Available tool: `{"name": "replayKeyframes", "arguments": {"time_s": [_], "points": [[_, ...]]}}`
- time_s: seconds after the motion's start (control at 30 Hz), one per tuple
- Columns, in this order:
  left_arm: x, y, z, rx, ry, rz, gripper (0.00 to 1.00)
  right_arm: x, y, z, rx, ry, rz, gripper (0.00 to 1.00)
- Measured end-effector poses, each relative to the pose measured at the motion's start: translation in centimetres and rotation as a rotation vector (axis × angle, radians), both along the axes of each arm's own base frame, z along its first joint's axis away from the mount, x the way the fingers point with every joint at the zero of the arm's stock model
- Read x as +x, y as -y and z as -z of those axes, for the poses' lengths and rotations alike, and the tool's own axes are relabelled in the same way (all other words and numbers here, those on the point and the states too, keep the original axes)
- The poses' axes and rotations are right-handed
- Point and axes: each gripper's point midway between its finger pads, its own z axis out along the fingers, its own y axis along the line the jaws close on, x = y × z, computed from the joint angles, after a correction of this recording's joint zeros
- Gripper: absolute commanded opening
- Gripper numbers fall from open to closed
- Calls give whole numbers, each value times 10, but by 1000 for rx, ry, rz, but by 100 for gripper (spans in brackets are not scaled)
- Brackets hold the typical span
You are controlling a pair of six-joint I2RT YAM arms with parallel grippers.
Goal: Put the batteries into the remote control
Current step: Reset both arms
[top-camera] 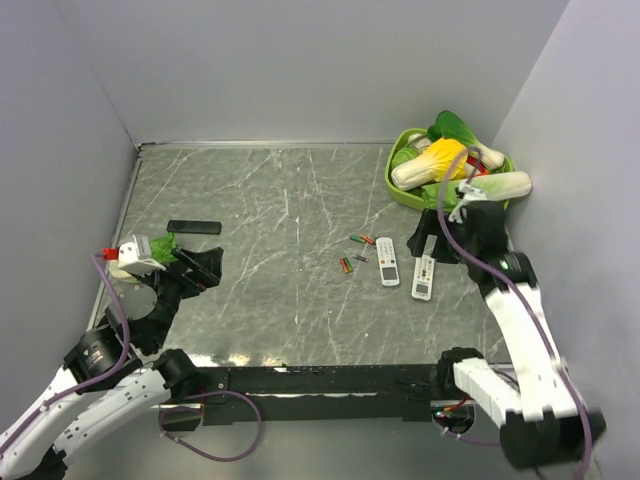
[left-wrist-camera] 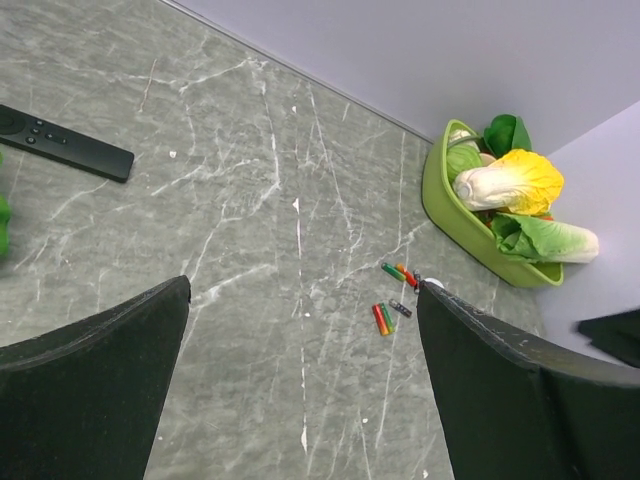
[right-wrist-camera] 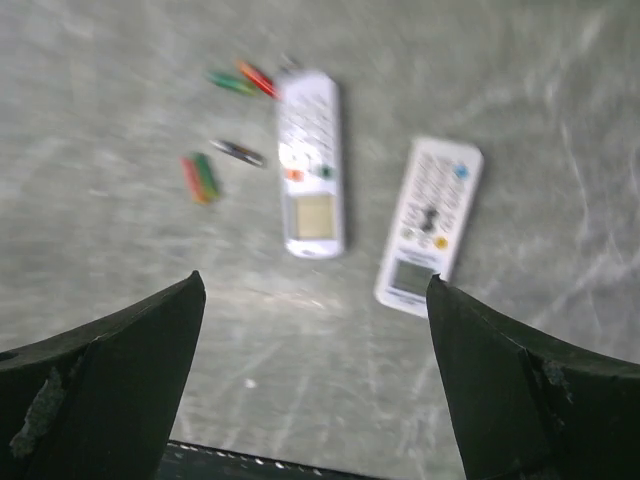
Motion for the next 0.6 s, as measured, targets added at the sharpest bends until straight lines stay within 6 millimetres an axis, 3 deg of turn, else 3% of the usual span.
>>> {"name": "replayKeyframes", "arguments": {"time_s": [0.17,0.27,0.43,0.6], "points": [[0,-4,-7,22,14,-8,99,-25,-18,-90,118,379,-81,100],[0,-8,-10,23,24,-25,99,-44,-20,-124,147,582,-104,100],[-6,-20,-18,-18,59,-54,99,-73,-11,-135,143,791,-81,100],[-13,-40,-19,-69,73,-118,99,-77,-4,-124,132,854,-45,100]]}}
